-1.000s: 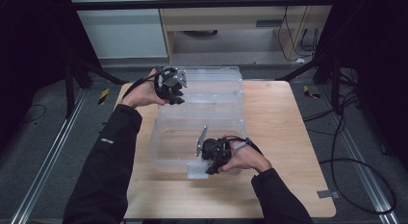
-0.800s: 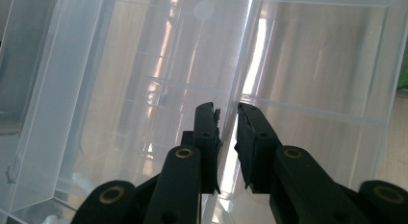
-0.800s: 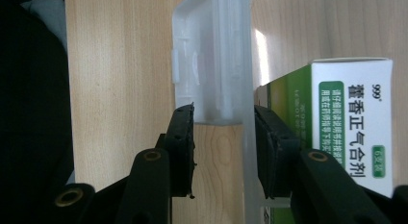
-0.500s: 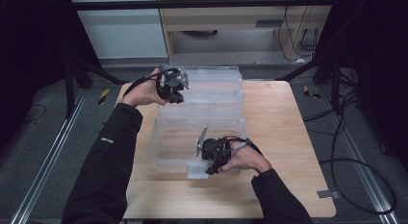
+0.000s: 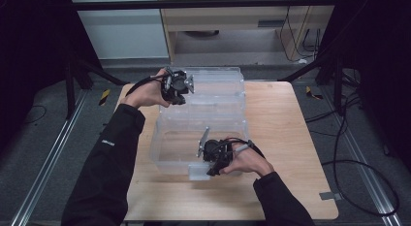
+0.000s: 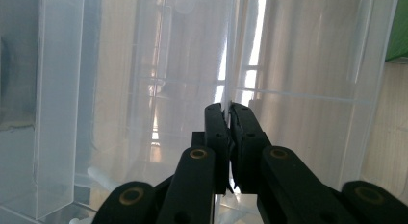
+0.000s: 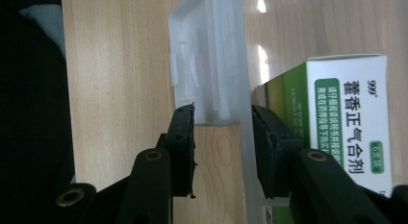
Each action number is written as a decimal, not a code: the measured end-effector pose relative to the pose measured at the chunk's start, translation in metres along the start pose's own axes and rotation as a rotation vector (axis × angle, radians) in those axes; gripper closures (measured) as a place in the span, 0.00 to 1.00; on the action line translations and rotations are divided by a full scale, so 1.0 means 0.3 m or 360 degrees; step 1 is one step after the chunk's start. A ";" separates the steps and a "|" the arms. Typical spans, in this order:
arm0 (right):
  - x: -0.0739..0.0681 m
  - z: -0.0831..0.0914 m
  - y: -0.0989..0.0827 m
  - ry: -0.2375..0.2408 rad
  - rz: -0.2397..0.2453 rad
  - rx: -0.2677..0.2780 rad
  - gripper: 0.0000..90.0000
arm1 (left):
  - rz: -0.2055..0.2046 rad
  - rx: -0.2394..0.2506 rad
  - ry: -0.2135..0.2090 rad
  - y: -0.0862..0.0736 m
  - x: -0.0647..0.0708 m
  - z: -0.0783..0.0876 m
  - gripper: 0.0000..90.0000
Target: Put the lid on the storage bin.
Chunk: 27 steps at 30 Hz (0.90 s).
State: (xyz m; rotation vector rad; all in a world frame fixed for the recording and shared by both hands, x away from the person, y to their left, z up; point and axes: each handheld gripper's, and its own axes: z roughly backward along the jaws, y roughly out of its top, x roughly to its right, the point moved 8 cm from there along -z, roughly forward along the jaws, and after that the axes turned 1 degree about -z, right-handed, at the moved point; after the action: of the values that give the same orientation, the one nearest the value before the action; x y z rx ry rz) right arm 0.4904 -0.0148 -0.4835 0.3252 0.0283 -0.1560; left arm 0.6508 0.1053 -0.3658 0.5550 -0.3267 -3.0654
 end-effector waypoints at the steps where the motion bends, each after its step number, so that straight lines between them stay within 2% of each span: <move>1: 0.002 -0.002 0.002 0.0002 0.0021 0.0013 0.70 | -0.0002 -0.0005 0.0001 -0.001 0.003 0.002 0.96; 8: -0.003 -0.003 0.001 0.0000 0.0016 0.0005 0.71 | -0.0016 -0.0008 -0.0009 0.003 0.032 0.026 0.97; 10: -0.003 -0.003 0.002 -0.0008 0.0029 0.0008 0.71 | -0.0048 -0.0021 -0.0002 0.005 0.035 0.034 0.97; 16: -0.006 -0.002 -0.001 -0.0016 0.0020 0.0019 0.71 | -0.0035 -0.0014 0.0015 0.011 0.067 0.048 0.98; 18: -0.003 -0.003 -0.002 -0.0011 0.0027 0.0040 0.71 | -0.0059 -0.0023 0.0018 0.008 0.076 0.057 0.98; 24: -0.006 -0.004 -0.003 -0.0006 0.0001 0.0045 0.71 | -0.0051 -0.0001 0.0027 0.004 0.112 0.076 0.98; 27: -0.006 -0.004 -0.004 -0.0004 0.0008 0.0041 0.71 | -0.0071 0.0006 0.0044 0.003 0.130 0.085 0.98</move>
State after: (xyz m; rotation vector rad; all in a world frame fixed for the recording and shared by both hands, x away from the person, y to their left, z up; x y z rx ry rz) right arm 0.4886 -0.0153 -0.4848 0.3507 0.0228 -0.1522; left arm 0.6054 0.1078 -0.3557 0.6121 -0.3240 -3.0974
